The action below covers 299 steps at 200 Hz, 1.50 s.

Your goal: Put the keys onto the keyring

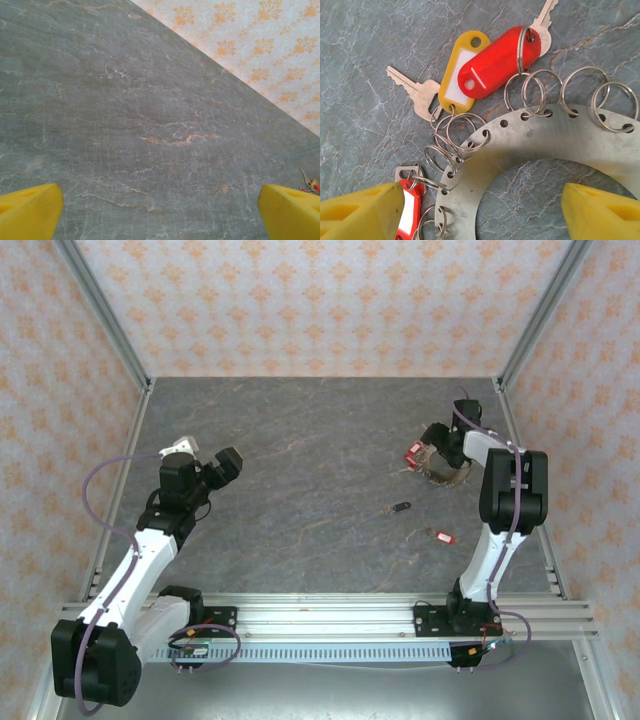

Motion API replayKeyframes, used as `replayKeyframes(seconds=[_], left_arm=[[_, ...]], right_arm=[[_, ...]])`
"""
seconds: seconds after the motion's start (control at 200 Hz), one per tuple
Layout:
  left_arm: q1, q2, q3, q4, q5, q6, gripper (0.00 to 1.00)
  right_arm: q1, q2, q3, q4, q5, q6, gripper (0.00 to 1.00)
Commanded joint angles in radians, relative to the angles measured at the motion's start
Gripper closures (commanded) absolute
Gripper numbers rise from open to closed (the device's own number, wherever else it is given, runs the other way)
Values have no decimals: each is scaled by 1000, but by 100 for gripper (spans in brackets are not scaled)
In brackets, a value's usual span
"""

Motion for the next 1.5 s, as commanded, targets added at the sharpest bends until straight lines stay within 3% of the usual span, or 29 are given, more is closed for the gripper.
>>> replayKeyframes(seconds=[0.0, 0.295, 0.596, 0.866, 0.951, 1.491], left_arm=[[-11, -5, 33, -44, 15, -4, 0], [-15, -12, 43, -75, 50, 30, 0], [-33, -12, 65, -98, 45, 21, 0], [-35, -39, 67, -129, 30, 30, 0], [-35, -39, 69, -136, 27, 28, 0], [-51, -48, 65, -183, 70, 17, 0]], right_arm=[[-5, 21, 39, -73, -17, -8, 18], [-4, 46, 81, -145, -26, -37, 20], [16, 127, 177, -223, -124, -53, 33], [126, 105, 176, -274, -35, -98, 37], [156, 94, 177, -290, -27, -96, 42], [477, 80, 194, -282, 6, -4, 41]])
